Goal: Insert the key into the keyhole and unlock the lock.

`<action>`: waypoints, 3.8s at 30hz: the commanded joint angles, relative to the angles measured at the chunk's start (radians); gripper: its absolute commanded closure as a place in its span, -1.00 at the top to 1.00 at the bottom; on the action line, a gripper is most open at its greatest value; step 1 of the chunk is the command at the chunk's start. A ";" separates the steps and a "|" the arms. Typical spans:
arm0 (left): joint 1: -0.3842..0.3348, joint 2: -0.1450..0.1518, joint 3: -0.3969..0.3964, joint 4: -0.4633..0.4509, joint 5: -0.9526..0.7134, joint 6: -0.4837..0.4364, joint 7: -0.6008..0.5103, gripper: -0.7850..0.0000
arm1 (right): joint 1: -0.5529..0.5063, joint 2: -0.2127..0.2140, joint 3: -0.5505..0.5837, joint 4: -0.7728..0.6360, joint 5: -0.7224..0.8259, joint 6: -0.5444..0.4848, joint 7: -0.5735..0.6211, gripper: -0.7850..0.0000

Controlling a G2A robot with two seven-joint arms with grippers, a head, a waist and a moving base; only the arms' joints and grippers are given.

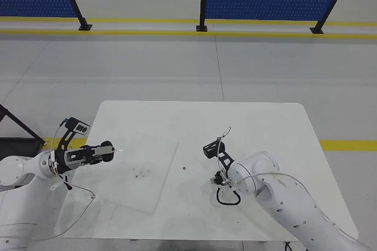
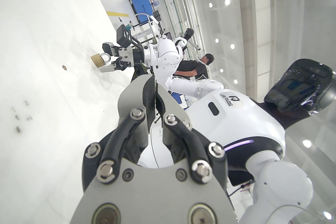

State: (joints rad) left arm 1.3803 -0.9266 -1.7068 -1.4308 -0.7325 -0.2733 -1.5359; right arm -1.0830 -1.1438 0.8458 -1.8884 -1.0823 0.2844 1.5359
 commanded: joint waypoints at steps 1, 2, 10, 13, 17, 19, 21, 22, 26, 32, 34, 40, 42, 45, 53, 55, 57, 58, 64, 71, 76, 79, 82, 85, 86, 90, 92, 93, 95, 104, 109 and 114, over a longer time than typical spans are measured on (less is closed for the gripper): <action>0.000 0.000 0.000 0.000 0.000 0.000 0.000 -1.00 | 0.005 0.004 -0.003 0.005 0.009 0.000 0.000 -0.03; 0.000 0.000 0.000 0.000 0.000 0.000 0.000 -1.00 | 0.008 0.006 -0.005 0.007 0.014 0.000 0.000 -0.05; 0.000 0.000 0.000 0.000 0.000 0.000 0.000 -1.00 | 0.025 0.018 -0.018 0.027 0.053 0.000 0.000 -0.22; 0.000 0.000 0.000 0.000 0.000 0.000 0.000 -1.00 | 0.033 0.018 -0.022 0.034 0.067 0.000 0.000 -0.30; 0.000 0.000 0.000 0.000 0.000 0.000 0.000 -1.00 | 0.046 0.018 -0.029 0.046 0.083 0.000 0.000 -0.42; 0.000 0.000 0.000 0.000 0.000 0.000 0.000 -1.00 | 0.053 0.017 -0.032 0.052 0.089 0.000 0.000 -0.45; 0.000 0.000 0.000 0.000 0.000 0.000 0.000 -1.00 | 0.059 0.016 -0.036 0.058 0.095 0.000 0.000 -0.50; 0.000 0.000 0.000 0.000 0.000 0.000 0.000 -1.00 | 0.062 0.015 -0.038 0.061 0.098 0.000 0.000 -0.51; 0.000 0.000 0.000 0.000 0.000 0.000 0.000 -1.00 | 0.074 0.013 -0.048 0.067 0.105 0.000 0.000 -0.73; 0.000 0.000 0.000 0.000 0.000 0.000 0.000 -1.00 | 0.086 0.012 -0.057 0.080 0.113 0.000 0.000 -1.00; 0.000 0.000 0.000 0.000 0.000 0.000 0.000 -1.00 | 0.087 0.013 -0.054 0.075 0.112 0.000 0.000 -1.00; 0.000 0.000 0.000 0.000 0.000 0.000 0.000 -1.00 | 0.063 0.009 0.038 0.028 0.203 0.025 -0.025 -1.00; 0.000 0.000 0.000 0.000 0.000 0.000 0.000 -1.00 | 0.048 0.007 0.078 0.008 0.273 0.056 -0.056 -1.00; 0.000 0.000 0.000 0.000 0.000 0.000 0.000 -1.00 | 0.033 0.006 0.142 -0.019 0.401 0.104 -0.105 -1.00; 0.000 0.000 0.000 0.000 0.000 0.000 0.000 -1.00 | -0.057 -0.005 0.301 -0.016 0.829 0.065 -0.329 -1.00; 0.000 0.000 0.000 0.000 0.000 0.000 0.000 -1.00 | -0.087 -0.007 0.329 -0.004 0.922 -0.005 -0.390 -1.00; 0.000 0.000 0.000 0.000 0.000 0.000 0.000 -1.00 | -0.113 -0.008 0.346 0.005 0.978 -0.077 -0.436 -1.00; 0.000 0.000 0.000 0.000 0.000 0.000 0.000 -1.00 | -0.124 -0.008 0.353 0.007 1.008 -0.109 -0.459 -1.00; 0.000 0.000 0.000 0.000 0.000 0.000 0.000 -1.00 | -0.168 -0.011 0.369 0.067 1.158 -0.251 -0.524 -1.00; 0.000 0.000 0.000 0.000 0.000 0.000 0.000 -1.00 | -0.173 -0.019 0.358 0.166 1.332 -0.373 -0.515 -1.00; 0.000 0.000 0.000 0.000 0.000 0.000 0.000 -1.00 | -0.173 -0.019 0.358 0.166 1.332 -0.373 -0.515 -1.00; 0.000 0.000 0.000 0.000 0.000 0.000 0.000 -1.00 | -0.173 -0.019 0.358 0.166 1.332 -0.373 -0.515 -1.00; 0.000 0.000 0.000 0.000 0.000 0.000 0.000 -1.00 | -0.173 -0.019 0.358 0.166 1.332 -0.373 -0.515 -1.00; 0.000 0.000 0.000 0.000 0.000 0.000 0.000 -1.00 | -0.173 -0.019 0.358 0.166 1.332 -0.373 -0.515 -1.00; 0.000 0.000 0.000 0.000 0.000 0.000 0.000 -1.00 | -0.173 -0.019 0.358 0.166 1.332 -0.373 -0.515 -1.00; 0.004 -0.001 0.006 -0.006 0.004 0.003 0.015 -1.00 | -0.216 -0.024 0.362 0.164 1.370 -0.428 -0.649 -1.00; 0.018 -0.005 0.031 -0.028 0.019 -0.008 0.054 -1.00 | -0.240 -0.026 0.358 0.161 1.381 -0.460 -0.692 -1.00; 0.022 -0.008 0.044 -0.035 0.023 -0.017 0.069 -1.00 | -0.250 -0.027 0.357 0.160 1.379 -0.472 -0.713 -1.00; 0.026 -0.013 0.074 -0.043 0.034 -0.038 0.094 -1.00 | -0.273 -0.029 0.352 0.157 1.380 -0.496 -0.754 -1.00; 0.016 -0.033 0.205 -0.065 0.075 -0.130 0.147 -1.00 | -0.316 -0.034 0.317 0.178 1.362 -0.530 -0.828 -1.00; 0.003 -0.041 0.252 -0.079 0.094 -0.171 0.182 -1.00 | -0.320 -0.036 0.309 0.193 1.374 -0.536 -0.847 -1.00; -0.007 -0.048 0.295 -0.083 0.074 -0.152 0.198 -1.00 | -0.329 -0.038 0.297 0.197 1.373 -0.565 -0.866 -1.00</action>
State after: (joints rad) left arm 1.3760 -0.9739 -1.4194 -1.5161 -0.6542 -0.4356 -1.3410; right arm -1.4114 -1.1818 1.1454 -1.6929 0.2916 -0.2746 0.6705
